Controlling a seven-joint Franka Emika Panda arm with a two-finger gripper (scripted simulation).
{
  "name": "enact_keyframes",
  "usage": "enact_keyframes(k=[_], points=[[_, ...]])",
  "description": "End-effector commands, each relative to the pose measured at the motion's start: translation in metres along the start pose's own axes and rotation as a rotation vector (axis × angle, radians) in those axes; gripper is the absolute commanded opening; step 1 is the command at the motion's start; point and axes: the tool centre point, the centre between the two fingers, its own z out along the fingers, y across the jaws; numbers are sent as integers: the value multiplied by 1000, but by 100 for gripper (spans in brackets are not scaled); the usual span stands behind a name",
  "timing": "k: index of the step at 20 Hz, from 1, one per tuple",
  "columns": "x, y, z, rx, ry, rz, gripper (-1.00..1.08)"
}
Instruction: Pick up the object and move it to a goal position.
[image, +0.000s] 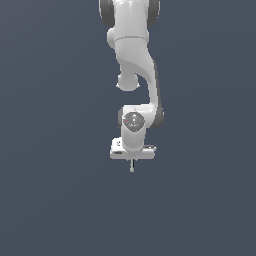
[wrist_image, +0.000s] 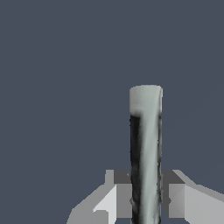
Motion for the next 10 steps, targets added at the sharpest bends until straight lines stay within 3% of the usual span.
enact_keyframes(k=[1,10], points=[[0,1,-1,0,0,0,-100],[5,24,-40,0,0,0,-100]])
